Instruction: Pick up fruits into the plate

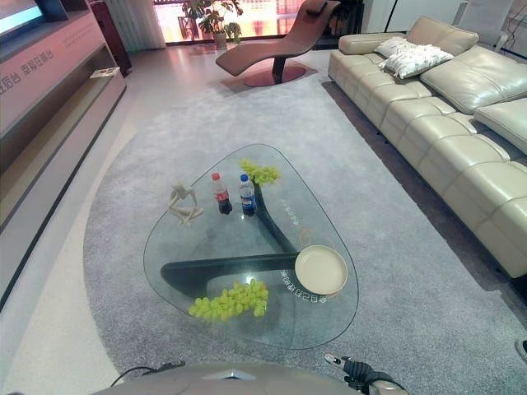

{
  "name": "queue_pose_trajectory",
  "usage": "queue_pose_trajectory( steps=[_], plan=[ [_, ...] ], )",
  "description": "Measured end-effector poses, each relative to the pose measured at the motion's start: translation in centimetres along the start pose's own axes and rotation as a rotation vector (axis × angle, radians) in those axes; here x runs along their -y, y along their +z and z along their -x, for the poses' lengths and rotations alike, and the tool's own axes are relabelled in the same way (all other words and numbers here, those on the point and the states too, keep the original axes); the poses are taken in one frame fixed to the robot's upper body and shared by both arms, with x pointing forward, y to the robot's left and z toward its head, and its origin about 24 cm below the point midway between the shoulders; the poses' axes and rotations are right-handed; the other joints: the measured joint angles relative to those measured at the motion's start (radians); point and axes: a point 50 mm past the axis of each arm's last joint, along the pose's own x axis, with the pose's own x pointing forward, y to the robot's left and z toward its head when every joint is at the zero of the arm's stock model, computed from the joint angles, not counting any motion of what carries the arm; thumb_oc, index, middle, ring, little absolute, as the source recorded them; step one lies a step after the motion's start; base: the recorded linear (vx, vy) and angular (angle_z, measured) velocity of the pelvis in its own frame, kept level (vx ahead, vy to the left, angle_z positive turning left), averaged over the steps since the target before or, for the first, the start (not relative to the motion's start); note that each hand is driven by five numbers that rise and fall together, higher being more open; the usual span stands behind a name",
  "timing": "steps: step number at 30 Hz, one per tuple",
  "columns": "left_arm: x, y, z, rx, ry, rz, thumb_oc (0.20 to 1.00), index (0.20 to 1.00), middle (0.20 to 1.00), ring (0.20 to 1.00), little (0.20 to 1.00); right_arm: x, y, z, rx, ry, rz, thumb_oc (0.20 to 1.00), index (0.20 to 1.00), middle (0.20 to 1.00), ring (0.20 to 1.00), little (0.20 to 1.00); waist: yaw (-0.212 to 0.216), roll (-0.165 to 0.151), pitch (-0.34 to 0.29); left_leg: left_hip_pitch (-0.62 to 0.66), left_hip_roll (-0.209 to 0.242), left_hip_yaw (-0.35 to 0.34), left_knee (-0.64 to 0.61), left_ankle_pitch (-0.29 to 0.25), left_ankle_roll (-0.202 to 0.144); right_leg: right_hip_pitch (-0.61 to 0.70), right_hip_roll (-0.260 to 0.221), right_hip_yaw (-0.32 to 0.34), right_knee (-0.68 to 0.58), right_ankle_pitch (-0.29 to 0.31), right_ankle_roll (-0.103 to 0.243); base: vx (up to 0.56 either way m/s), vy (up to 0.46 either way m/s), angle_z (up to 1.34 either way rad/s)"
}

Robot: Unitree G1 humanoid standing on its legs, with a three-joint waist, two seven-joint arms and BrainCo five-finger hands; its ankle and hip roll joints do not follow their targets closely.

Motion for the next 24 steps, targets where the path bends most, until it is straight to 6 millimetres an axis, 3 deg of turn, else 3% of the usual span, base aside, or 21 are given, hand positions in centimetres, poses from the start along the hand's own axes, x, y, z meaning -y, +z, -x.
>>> queue_pose_trajectory(
  steps=[3, 8, 13, 14, 21, 24],
  plan=[
    [-0.7, 1.6, 0.0, 0.073, 0.024, -0.031, 1.000, 1.000, 1.000, 1.000, 1.000, 0.3, 1.0, 0.0, 0.015, 0.002, 0.047, 1.000, 1.000, 1.000, 1.000, 1.000, 0.000, 0.006, 0.014, -0.039, 0.001, 0.002, 0.000, 0.008, -0.001, -0.050, 0.001, 0.005, 0.006, 0.001, -0.001, -0.13, 0.003, -0.03],
    [-3.4, 9.5, 1.0, 0.356, 0.136, -0.118, 1.000, 1.000, 1.000, 1.000, 1.000, 1.3, 6.4, 0.2, 0.155, -0.012, 0.040, 1.000, 1.000, 1.000, 1.000, 1.000, -0.002, 0.026, 0.142, -0.125, -0.003, 0.003, 0.006, 0.045, 0.003, -0.132, 0.000, 0.009, 0.011, 0.043, -0.001, -0.15, 0.021, -0.02],
    [-6.7, 16.6, 3.7, 0.595, 0.313, -0.292, 1.000, 1.000, 1.000, 1.000, 1.000, 1.8, 11.2, 1.0, 0.290, -0.002, 0.067, 1.000, 1.000, 1.000, 1.000, 1.000, -0.005, 0.038, 0.243, -0.172, -0.002, 0.014, 0.006, 0.061, 0.002, -0.184, 0.003, 0.029, 0.006, 0.066, -0.002, -0.14, 0.010, -0.11],
    [-8.0, 18.8, 4.9, 0.661, 0.383, -0.347, 1.000, 1.000, 1.000, 1.000, 1.000, 1.9, 12.8, 1.4, 0.340, 0.001, 0.075, 1.000, 1.000, 1.000, 1.000, 1.000, -0.009, 0.042, 0.284, -0.185, -0.001, 0.016, 0.006, 0.067, 0.001, -0.198, 0.005, 0.032, 0.006, 0.073, -0.001, -0.09, 0.000, -0.05],
    [-12.4, 24.8, 9.4, 0.802, 0.682, -0.584, 1.000, 1.000, 1.000, 1.000, 1.000, 0.9, 19.5, 3.3, 0.517, 0.027, 0.121, 1.000, 1.000, 1.000, 1.000, 1.000, -0.023, 0.045, 0.396, -0.255, -0.001, 0.047, 0.006, 0.079, 0.000, -0.284, 0.013, 0.056, 0.008, 0.100, -0.002, -0.12, 0.018, -0.13],
    [-13.0, 26.7, 11.0, 0.848, 0.760, -0.643, 1.000, 1.000, 1.000, 1.000, 1.000, 0.3, 22.0, 4.3, 0.584, 0.042, 0.127, 1.000, 1.000, 1.000, 1.000, 1.000, -0.038, 0.045, 0.453, -0.266, -0.003, 0.050, 0.007, 0.081, 0.000, -0.298, 0.013, 0.058, 0.010, 0.103, -0.002, -0.07, 0.015, -0.04]
  ],
)
